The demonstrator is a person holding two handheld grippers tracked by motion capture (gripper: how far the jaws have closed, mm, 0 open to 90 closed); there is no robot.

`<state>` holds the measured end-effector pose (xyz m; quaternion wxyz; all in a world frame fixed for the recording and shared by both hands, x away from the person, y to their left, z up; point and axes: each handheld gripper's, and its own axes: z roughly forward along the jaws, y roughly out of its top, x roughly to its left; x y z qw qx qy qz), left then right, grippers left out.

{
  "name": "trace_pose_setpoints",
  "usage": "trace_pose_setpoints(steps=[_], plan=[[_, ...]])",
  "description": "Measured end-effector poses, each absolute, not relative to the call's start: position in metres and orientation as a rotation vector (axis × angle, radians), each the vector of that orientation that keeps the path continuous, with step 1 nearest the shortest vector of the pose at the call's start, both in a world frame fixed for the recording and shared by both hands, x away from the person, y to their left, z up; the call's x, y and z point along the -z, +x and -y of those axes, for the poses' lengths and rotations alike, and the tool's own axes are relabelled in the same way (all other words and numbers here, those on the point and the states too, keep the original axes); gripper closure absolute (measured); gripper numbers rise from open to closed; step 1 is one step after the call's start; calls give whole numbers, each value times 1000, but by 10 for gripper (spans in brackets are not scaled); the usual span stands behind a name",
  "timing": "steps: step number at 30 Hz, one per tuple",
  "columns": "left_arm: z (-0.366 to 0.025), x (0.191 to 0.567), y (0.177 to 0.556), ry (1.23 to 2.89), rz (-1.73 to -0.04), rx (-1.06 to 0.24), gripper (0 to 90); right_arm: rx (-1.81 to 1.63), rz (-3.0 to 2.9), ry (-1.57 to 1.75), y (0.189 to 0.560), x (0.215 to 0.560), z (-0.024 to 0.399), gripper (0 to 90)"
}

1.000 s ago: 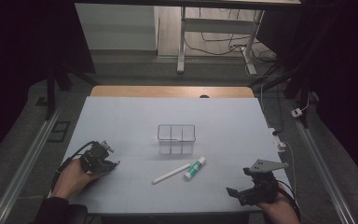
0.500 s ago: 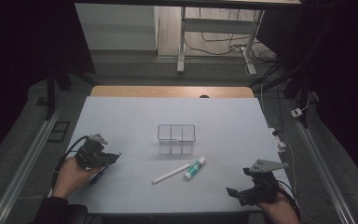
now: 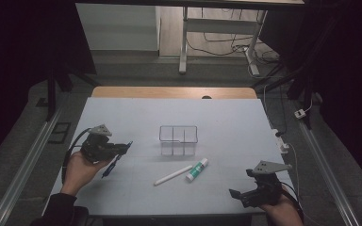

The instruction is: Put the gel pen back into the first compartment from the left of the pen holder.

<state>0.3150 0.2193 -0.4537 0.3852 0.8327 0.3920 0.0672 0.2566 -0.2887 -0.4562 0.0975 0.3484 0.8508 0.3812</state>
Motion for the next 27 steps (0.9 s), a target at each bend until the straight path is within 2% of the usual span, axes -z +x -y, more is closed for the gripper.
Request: trace_pose_setpoints(steps=[27], plan=[[-157,410,345,2032,-851,-282,799,-1138,-2517,1031,257,456,289,0]])
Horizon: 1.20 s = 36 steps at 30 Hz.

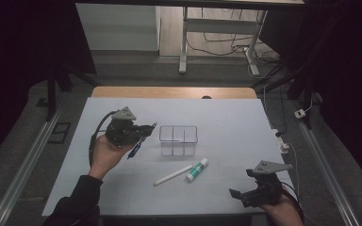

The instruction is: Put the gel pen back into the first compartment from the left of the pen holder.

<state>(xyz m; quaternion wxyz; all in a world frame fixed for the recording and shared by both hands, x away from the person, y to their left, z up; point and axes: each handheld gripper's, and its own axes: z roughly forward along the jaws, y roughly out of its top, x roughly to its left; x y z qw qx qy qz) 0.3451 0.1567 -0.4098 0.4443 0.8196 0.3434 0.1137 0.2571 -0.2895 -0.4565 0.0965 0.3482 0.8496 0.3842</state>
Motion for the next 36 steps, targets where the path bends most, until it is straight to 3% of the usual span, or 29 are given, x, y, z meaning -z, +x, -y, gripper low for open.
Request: trace_pose_setpoints(steps=[36], plan=[[-102,389,387,1910,-797,-305,799,-1149,-2517,1039,257,456,291,0]])
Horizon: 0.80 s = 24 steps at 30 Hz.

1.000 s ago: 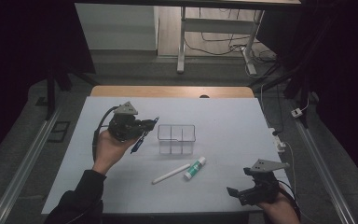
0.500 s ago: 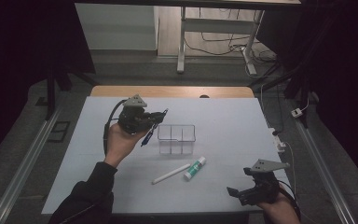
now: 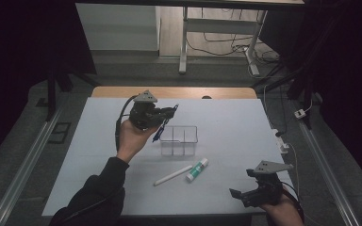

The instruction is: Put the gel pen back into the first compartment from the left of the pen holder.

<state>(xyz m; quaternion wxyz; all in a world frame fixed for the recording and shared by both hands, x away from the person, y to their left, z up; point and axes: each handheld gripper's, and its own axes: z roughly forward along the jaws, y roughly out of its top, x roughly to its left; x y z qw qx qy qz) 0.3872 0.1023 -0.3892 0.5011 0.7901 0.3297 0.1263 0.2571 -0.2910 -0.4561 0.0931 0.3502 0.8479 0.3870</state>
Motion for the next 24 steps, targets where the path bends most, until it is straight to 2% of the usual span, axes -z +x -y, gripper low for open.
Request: trace_pose_setpoints(steps=[24], plan=[[-76,409,412,1898,-794,-343,798,-1158,-2516,1037,257,456,291,0]])
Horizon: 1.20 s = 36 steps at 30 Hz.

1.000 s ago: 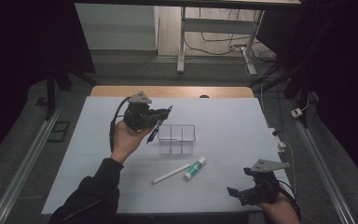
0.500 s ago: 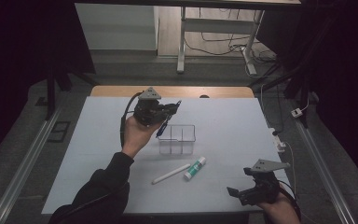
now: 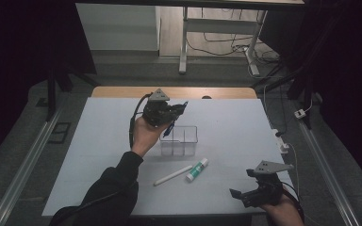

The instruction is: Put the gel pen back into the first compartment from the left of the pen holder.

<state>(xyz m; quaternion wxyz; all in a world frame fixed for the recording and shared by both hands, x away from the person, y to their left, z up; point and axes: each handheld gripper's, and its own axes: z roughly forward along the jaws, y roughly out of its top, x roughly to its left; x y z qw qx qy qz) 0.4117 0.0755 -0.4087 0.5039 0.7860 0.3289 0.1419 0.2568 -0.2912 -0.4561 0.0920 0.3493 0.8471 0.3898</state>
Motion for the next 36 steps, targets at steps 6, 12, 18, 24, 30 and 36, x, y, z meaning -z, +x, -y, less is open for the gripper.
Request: trace_pose_setpoints(steps=[6,12,18,24,30,36], plan=[[-77,417,412,1915,-811,-342,797,-1155,-2517,1036,257,456,291,0],[-80,424,412,1922,-831,-327,797,-1152,-2519,1036,257,456,291,0],[-81,432,412,1945,-848,-312,796,-1150,-2520,1032,257,456,291,0],[-79,439,411,1979,-862,-301,791,-1151,-2521,1034,257,456,291,0],[-85,439,411,1971,-879,-285,715,-1151,-2522,1034,257,456,291,0],[-90,431,408,1986,-863,-296,600,-1150,-2522,1037,257,456,291,0]])
